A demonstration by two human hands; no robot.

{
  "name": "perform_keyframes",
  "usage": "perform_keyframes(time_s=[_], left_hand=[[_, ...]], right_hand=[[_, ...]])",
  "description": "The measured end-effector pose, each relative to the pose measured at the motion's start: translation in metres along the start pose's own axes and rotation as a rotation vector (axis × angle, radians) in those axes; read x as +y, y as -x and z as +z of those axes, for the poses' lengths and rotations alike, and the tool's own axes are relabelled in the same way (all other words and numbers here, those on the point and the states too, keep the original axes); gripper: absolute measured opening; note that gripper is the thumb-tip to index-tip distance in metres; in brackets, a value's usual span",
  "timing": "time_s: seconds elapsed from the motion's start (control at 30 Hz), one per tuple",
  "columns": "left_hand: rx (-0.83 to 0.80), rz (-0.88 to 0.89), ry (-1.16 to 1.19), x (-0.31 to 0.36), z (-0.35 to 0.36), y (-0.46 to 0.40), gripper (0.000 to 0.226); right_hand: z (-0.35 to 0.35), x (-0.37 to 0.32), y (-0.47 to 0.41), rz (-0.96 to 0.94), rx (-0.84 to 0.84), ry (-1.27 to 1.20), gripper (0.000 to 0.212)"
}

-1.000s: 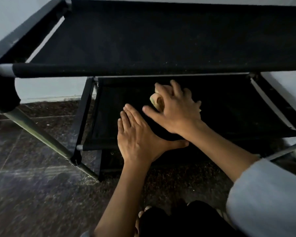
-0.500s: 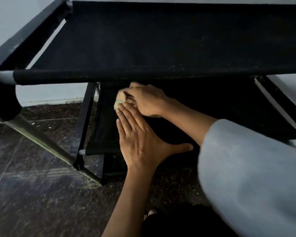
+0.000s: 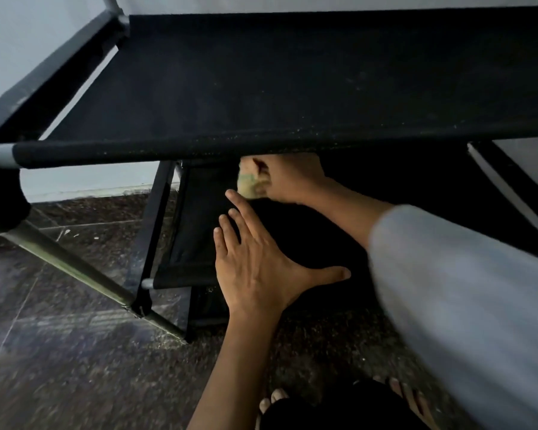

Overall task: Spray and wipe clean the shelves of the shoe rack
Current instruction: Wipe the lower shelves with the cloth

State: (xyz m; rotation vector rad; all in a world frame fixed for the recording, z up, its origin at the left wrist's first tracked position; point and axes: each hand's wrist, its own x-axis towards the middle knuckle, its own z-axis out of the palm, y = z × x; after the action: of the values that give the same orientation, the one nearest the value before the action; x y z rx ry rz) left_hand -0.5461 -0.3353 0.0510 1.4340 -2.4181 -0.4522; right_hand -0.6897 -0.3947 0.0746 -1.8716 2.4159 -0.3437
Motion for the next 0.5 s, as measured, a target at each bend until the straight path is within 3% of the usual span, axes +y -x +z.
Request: perform_keyframes(time_s=[0.07,0.17,0.33,0.5], left_hand=[[0.005,0.001,0.015,0.000,0.001,-0.002,0.158],[0.018,0.023,-0.001,-0.001,0.000,0.001,0.160],[0.137,0.124,0.079,-0.005,0.001,0.004,0.161],[0.212,0.147,0.092,-0.005,-0.002,0.009,0.155]], right_hand=[[0.004,-0.006,-0.018,0.092,0.061,0.034,0.055],[-0.004,-0.007,-0.004,0.021,0.027,-0.019,0.053],[-0.036,-0.001,0.073,-0.057,-0.475,-0.206,0.051],[-0.043,0.003,0.096,-0.063,-0.437,-0.269,0.057]])
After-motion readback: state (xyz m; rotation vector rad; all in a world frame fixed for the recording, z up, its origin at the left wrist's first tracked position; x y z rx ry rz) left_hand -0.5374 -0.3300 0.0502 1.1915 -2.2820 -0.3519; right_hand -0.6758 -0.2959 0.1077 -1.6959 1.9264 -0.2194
